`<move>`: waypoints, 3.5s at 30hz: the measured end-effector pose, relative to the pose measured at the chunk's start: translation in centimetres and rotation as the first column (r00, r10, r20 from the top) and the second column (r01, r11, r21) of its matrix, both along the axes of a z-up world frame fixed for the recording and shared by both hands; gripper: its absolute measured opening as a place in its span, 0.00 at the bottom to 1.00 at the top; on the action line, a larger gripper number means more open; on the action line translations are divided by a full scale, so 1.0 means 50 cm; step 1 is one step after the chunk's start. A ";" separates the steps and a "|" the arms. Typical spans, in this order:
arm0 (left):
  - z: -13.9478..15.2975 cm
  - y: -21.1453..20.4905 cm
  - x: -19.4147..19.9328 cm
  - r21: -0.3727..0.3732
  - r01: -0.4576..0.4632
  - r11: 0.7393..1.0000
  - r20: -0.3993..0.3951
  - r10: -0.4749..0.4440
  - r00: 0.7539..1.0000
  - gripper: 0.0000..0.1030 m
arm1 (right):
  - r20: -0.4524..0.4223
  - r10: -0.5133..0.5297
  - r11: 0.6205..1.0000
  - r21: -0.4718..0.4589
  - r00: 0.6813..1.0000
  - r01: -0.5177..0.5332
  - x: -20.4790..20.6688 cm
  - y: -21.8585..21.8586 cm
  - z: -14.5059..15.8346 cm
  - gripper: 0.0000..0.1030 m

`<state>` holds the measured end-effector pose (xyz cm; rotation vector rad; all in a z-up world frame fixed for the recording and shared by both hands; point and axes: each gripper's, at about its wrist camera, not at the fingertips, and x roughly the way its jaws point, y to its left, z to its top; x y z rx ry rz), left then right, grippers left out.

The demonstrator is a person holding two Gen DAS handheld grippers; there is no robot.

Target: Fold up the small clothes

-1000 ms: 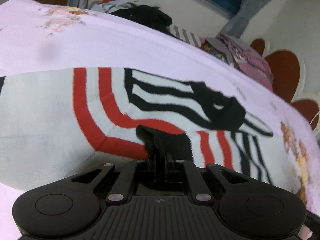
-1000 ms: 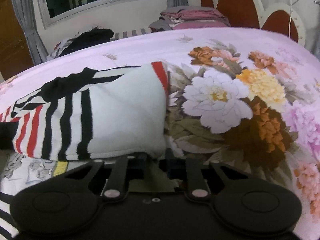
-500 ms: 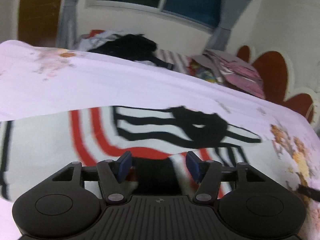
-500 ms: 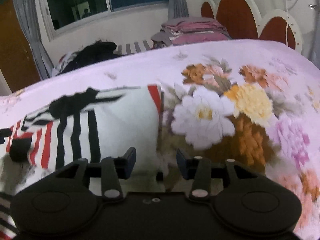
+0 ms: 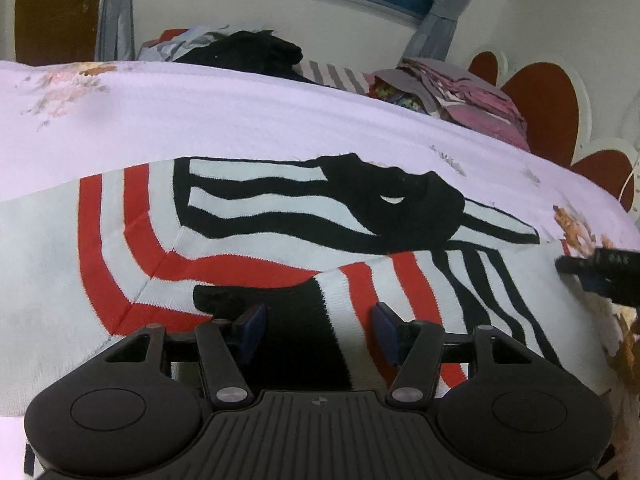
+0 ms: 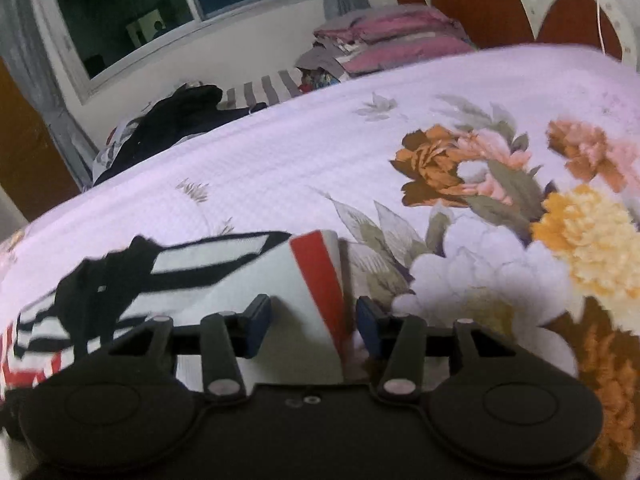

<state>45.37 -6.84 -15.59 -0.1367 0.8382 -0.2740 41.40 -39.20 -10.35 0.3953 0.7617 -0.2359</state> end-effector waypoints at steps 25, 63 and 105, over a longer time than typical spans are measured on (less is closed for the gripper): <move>0.067 0.126 -0.059 -0.027 -0.120 0.992 -0.012 0.120 0.993 0.80 | 0.019 0.200 0.967 -0.162 0.980 -0.195 -0.112 0.221 0.065 0.35; -0.079 0.765 -0.135 -0.307 -0.706 0.639 -0.179 0.689 0.702 0.08 | -0.053 0.345 0.919 -0.184 0.937 -0.349 -0.023 0.588 0.008 0.41; 0.081 0.237 -0.132 0.000 -0.014 1.000 0.086 0.014 0.996 0.77 | 0.028 0.366 0.924 -0.125 0.930 -0.360 -0.119 0.445 0.061 0.65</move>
